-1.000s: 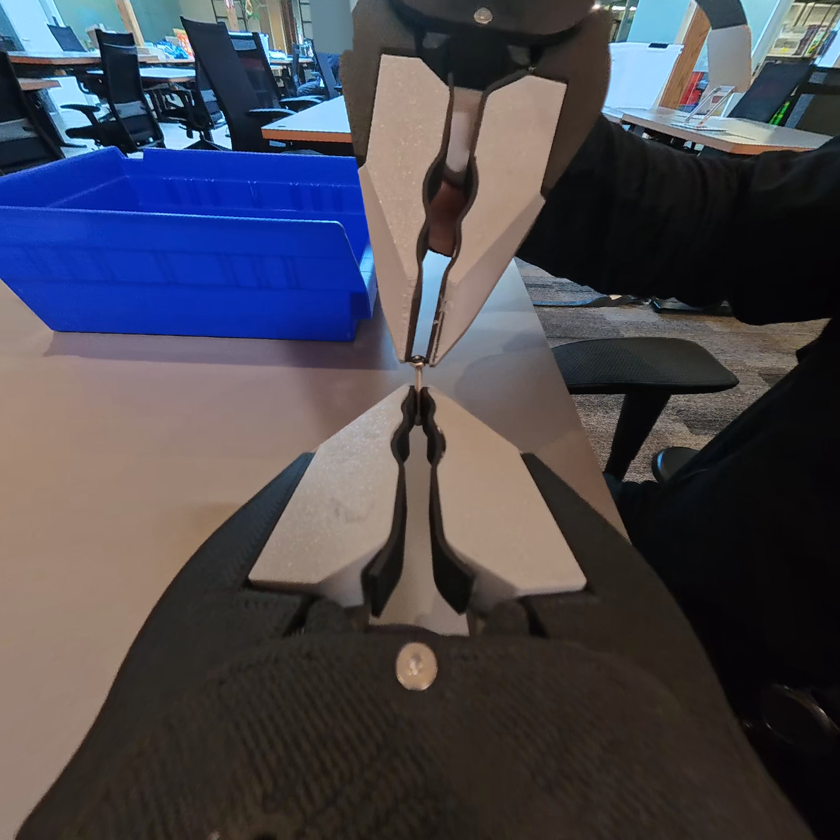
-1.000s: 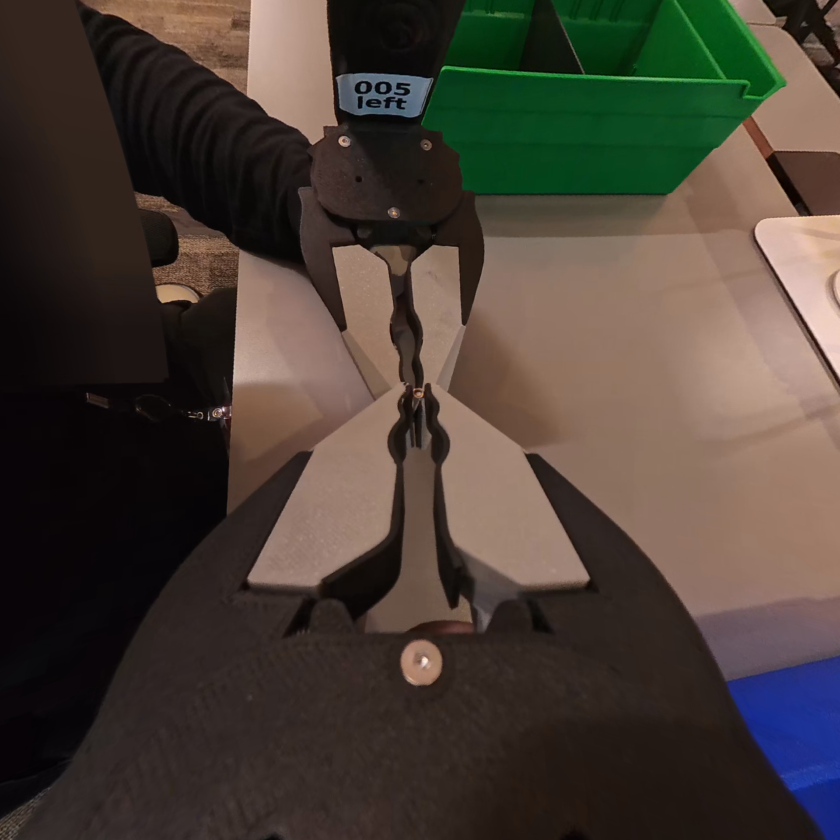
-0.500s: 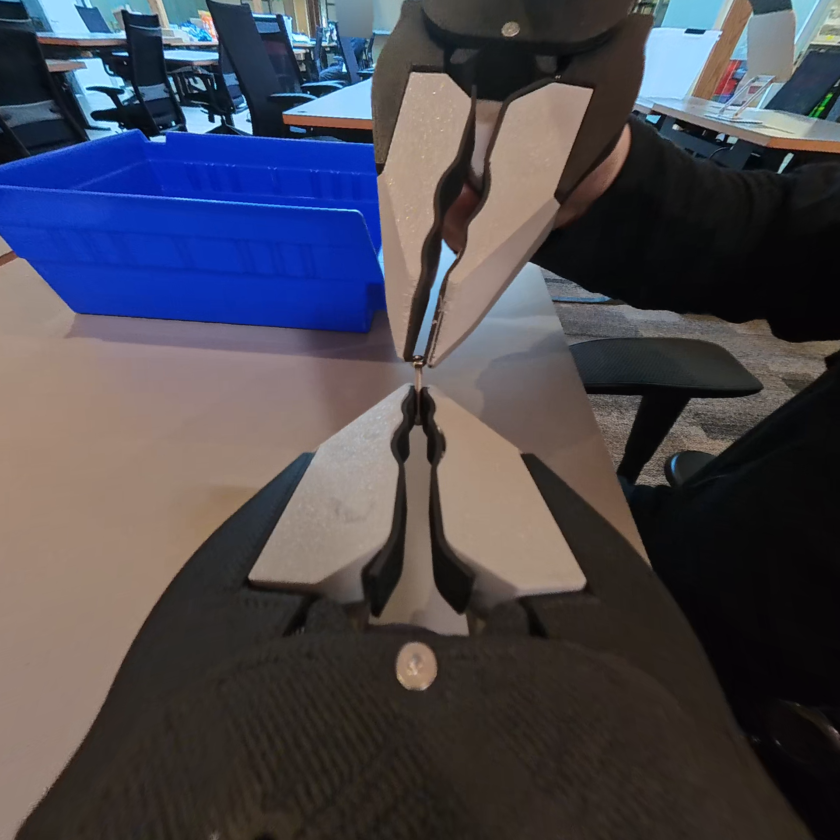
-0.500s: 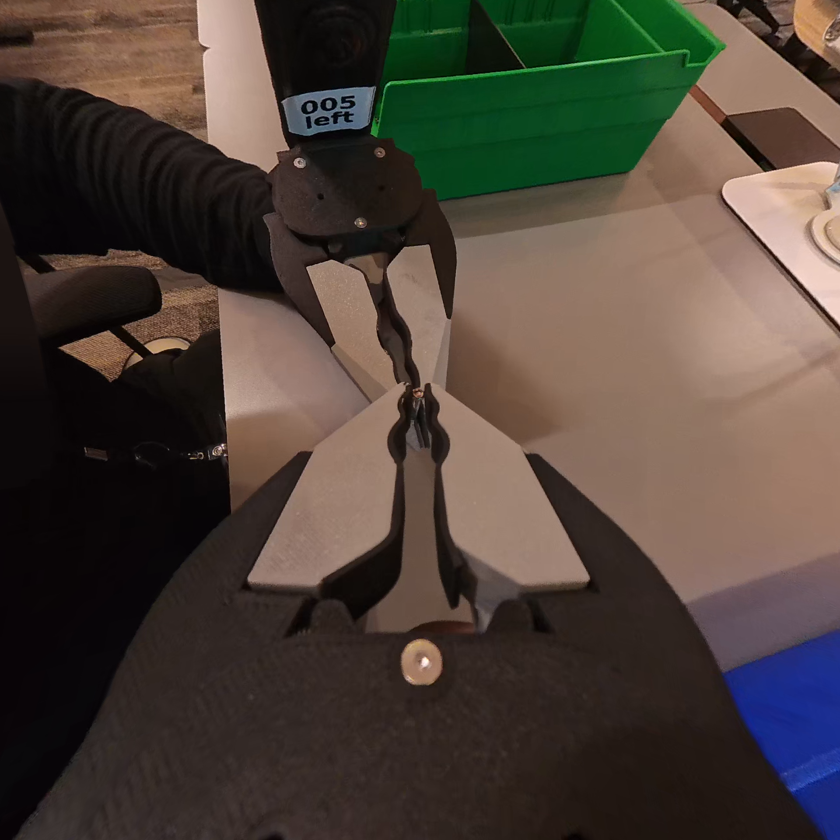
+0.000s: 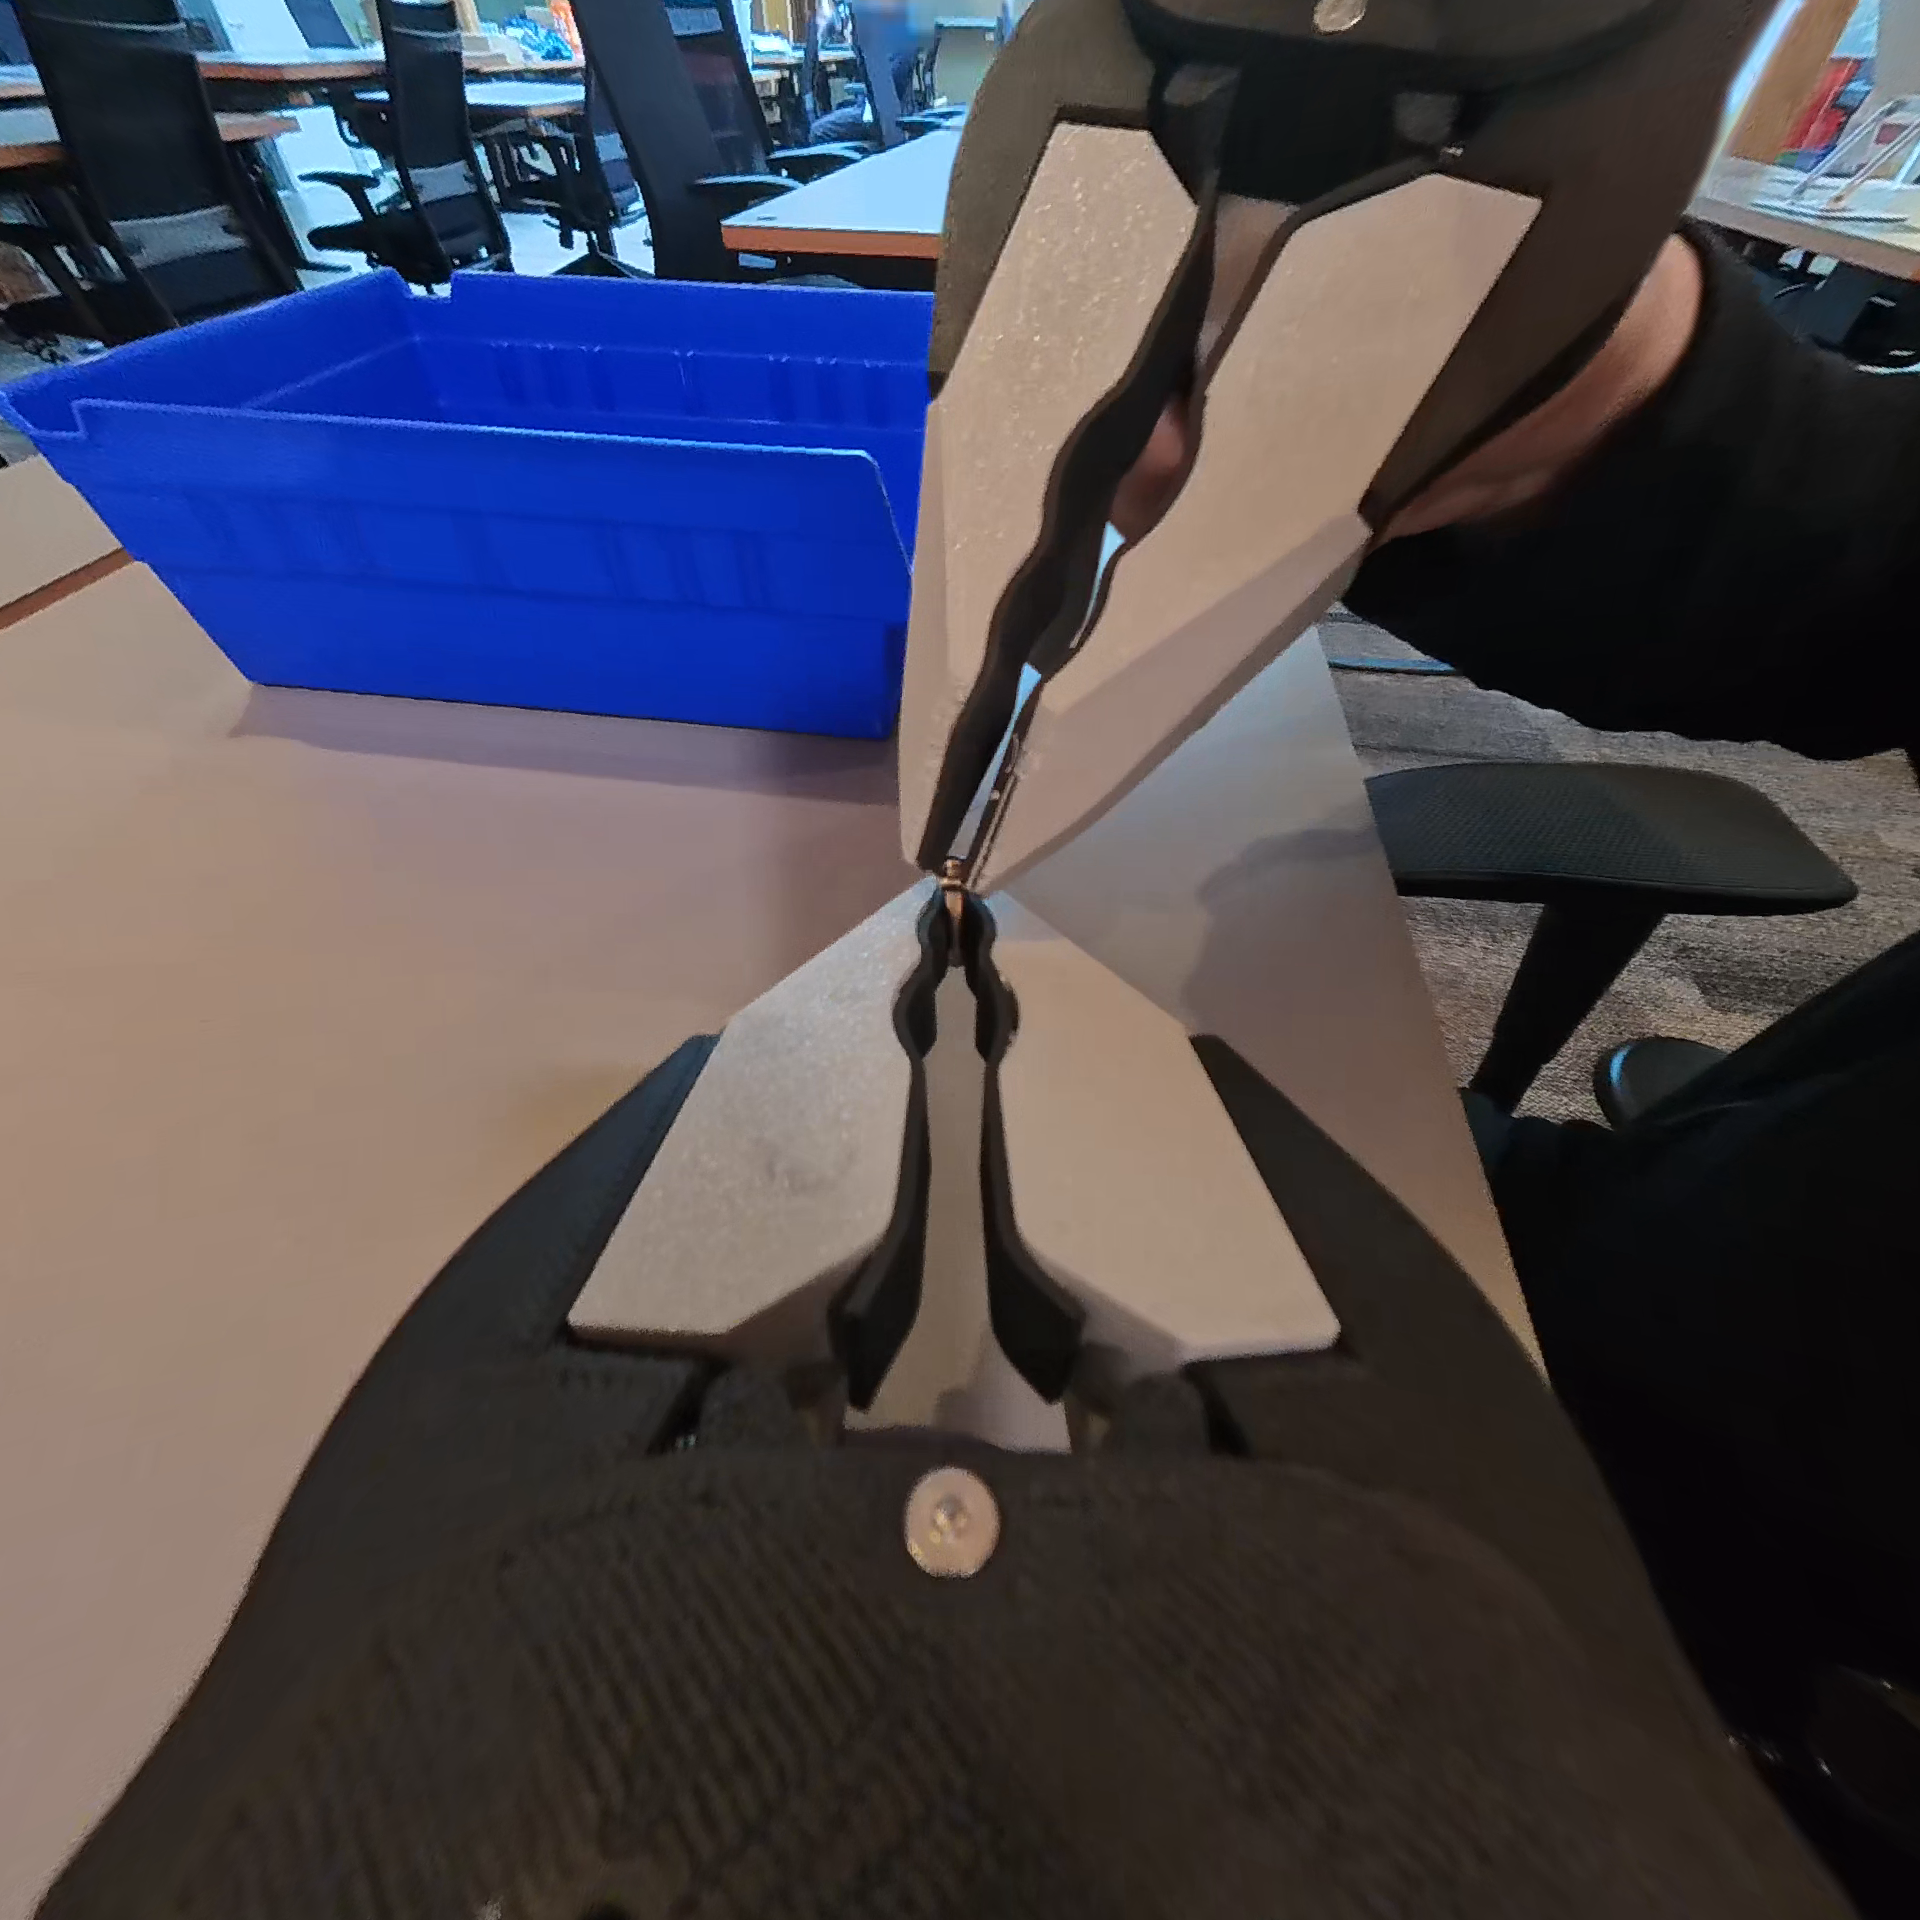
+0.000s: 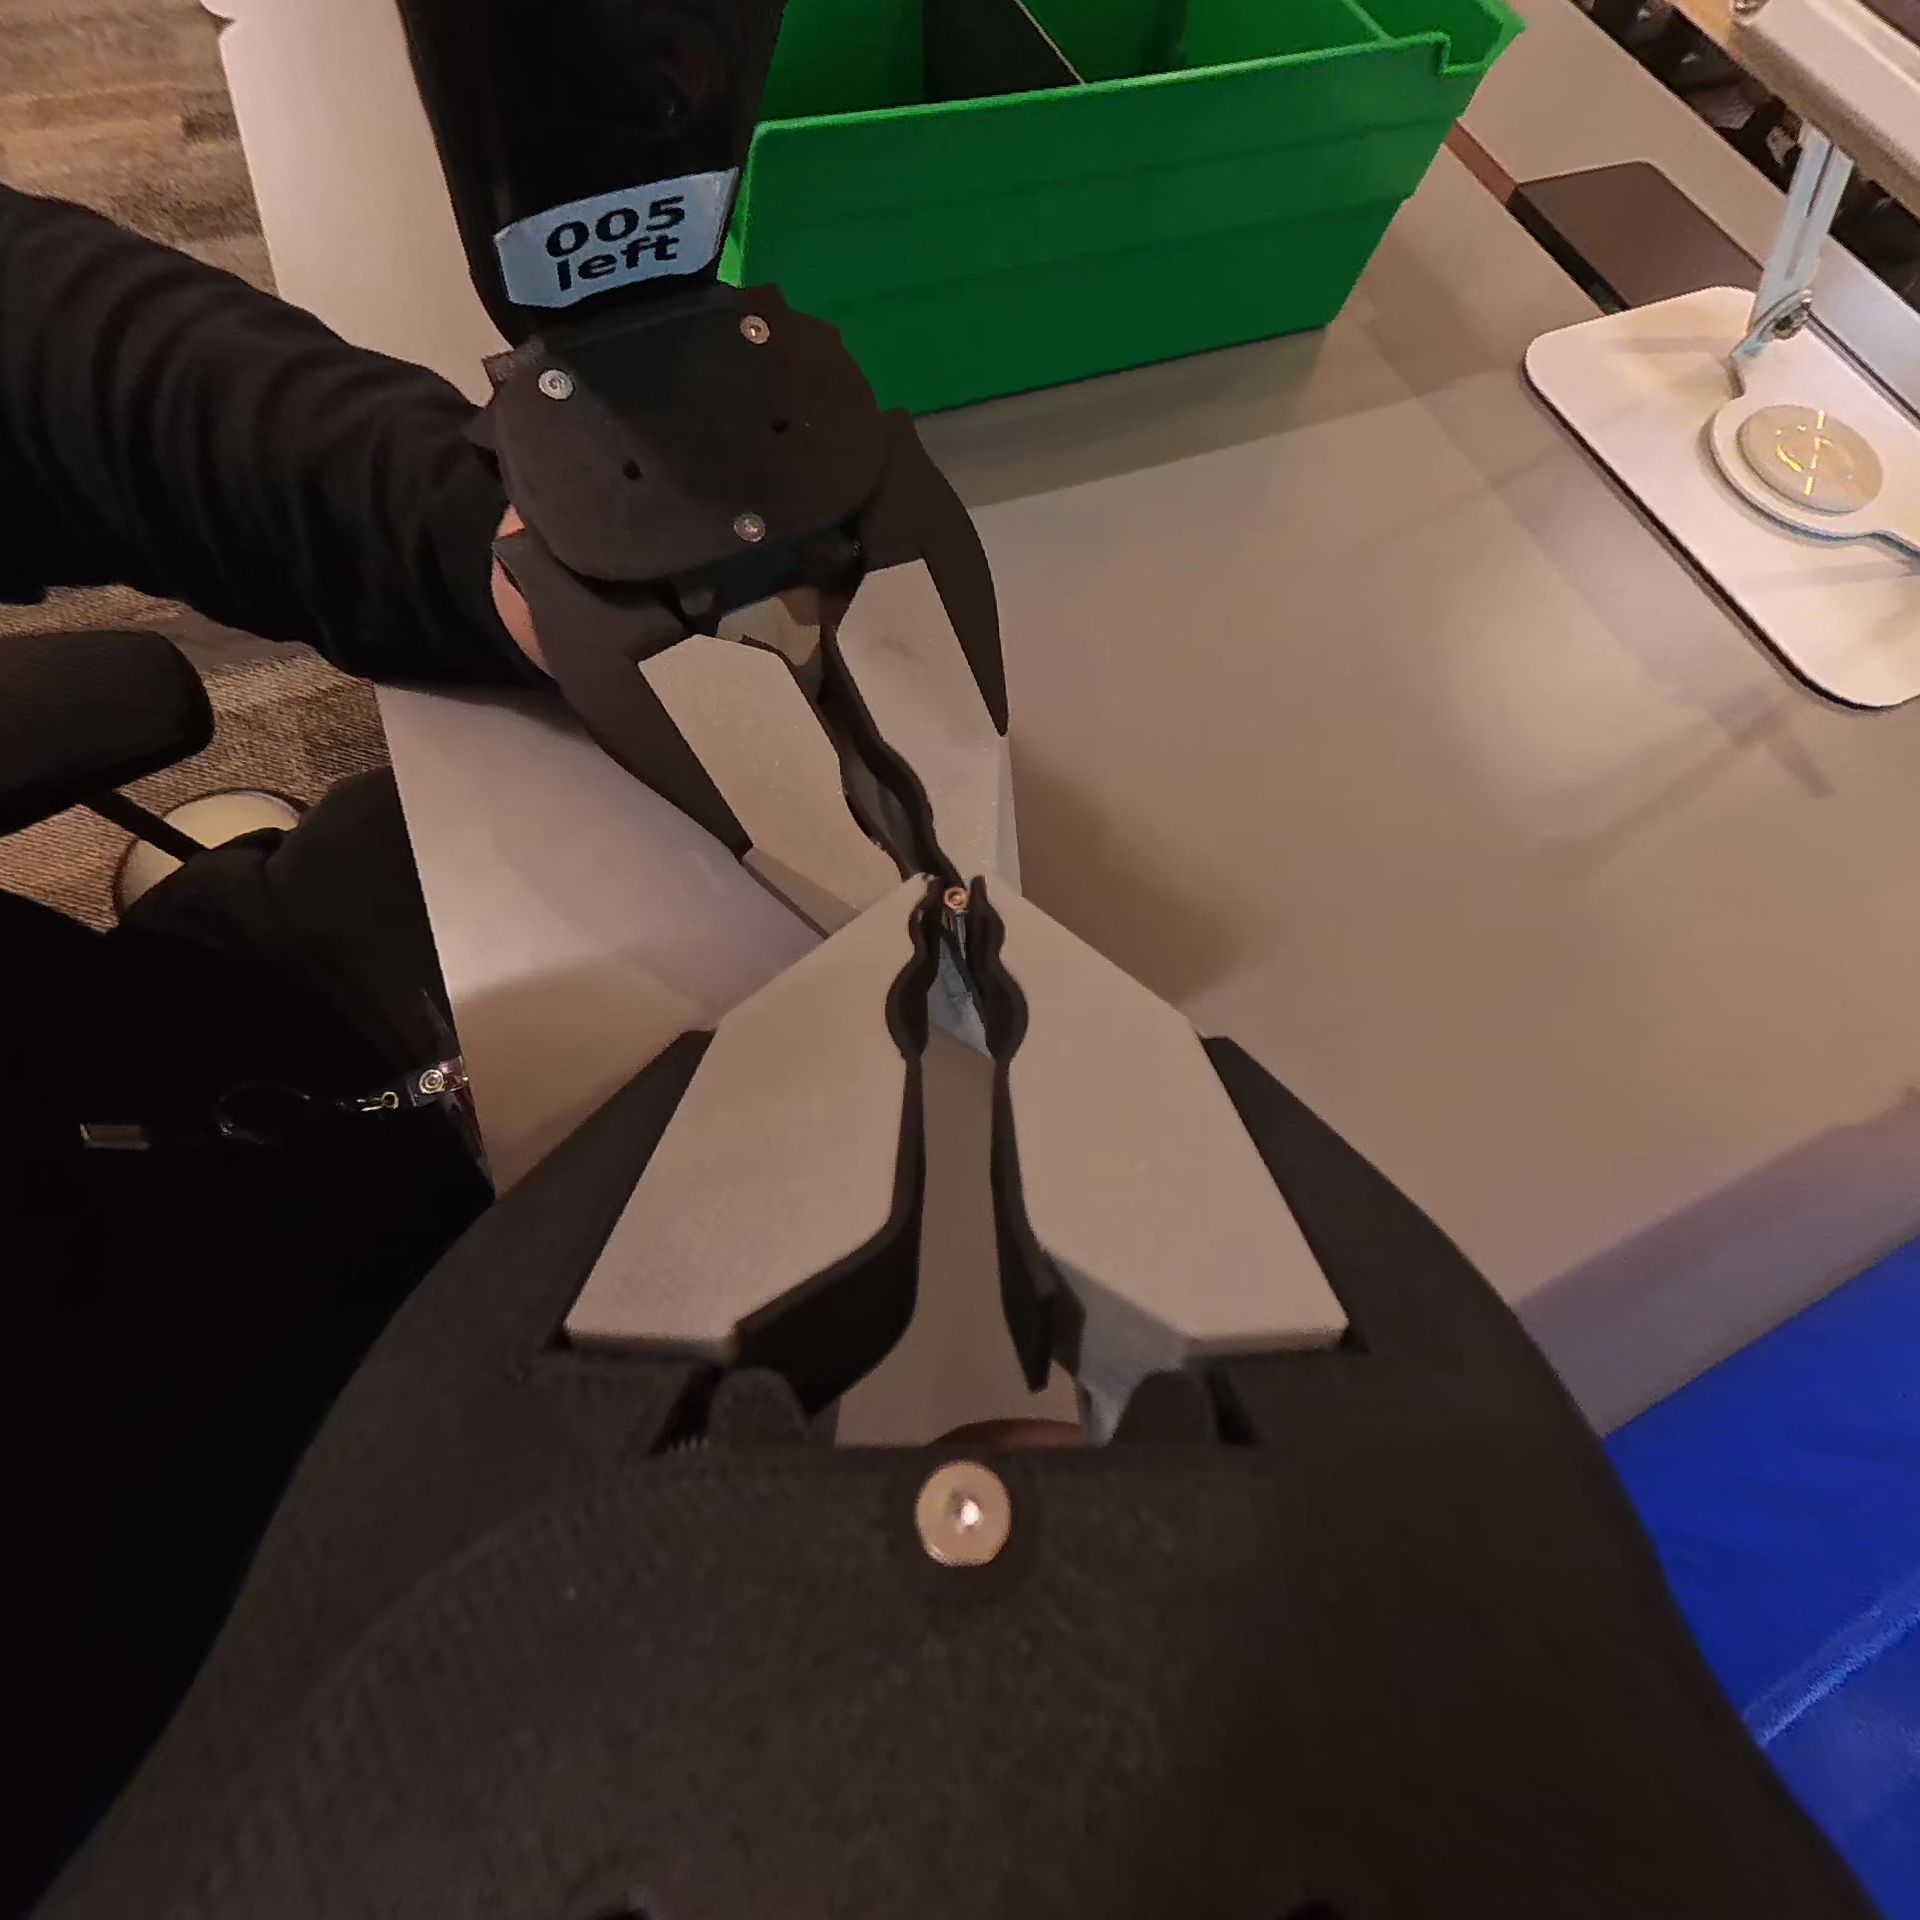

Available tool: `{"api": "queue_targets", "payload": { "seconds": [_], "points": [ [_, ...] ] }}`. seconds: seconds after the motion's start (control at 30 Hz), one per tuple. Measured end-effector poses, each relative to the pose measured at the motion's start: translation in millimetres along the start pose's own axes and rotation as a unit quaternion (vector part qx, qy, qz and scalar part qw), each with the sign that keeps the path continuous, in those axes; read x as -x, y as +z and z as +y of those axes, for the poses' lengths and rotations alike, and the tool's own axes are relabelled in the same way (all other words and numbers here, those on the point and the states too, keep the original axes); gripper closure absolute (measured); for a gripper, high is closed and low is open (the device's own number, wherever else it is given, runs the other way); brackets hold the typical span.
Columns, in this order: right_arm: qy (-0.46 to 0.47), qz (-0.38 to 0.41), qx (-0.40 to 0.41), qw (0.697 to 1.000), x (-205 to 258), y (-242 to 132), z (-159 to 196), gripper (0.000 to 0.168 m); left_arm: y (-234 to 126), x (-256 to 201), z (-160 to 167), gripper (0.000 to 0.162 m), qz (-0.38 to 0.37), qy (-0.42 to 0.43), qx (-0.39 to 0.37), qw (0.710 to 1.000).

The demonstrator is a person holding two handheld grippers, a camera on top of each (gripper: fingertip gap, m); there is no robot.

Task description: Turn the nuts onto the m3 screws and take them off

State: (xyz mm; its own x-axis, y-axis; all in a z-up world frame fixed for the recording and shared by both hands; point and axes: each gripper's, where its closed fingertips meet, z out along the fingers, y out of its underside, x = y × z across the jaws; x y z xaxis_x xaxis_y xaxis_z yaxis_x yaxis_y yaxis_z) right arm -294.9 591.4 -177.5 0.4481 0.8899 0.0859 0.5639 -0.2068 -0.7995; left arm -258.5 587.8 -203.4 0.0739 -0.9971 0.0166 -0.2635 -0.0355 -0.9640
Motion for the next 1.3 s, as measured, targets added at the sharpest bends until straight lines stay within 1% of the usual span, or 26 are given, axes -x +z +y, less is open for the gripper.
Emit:
{"api": "queue_targets", "payload": {
  "seconds": [0.2,0.73,0.97,1.2,1.3],
  "points": [
    [-0.006,0.010,0.013,1.000,-2,-1,3,0.166,0,0,3,0.162,0.002,-0.005,0.009,1.000],
    [0.046,0.012,-0.004,0.999,-6,-2,8,0.166,2,3,7,0.162,-0.010,-0.006,0.025,1.000],
    [0.047,0.013,-0.009,0.999,-7,-2,10,0.166,2,4,8,0.162,-0.008,-0.016,0.026,0.999],
    [0.041,0.013,-0.051,0.998,-8,-18,2,0.158,1,3,7,0.162,-0.003,-0.018,0.026,1.000],
    [0.039,-0.015,-0.089,0.995,-4,-22,1,0.153,1,2,8,0.162,0.000,-0.015,0.027,1.000]
  ]
}}
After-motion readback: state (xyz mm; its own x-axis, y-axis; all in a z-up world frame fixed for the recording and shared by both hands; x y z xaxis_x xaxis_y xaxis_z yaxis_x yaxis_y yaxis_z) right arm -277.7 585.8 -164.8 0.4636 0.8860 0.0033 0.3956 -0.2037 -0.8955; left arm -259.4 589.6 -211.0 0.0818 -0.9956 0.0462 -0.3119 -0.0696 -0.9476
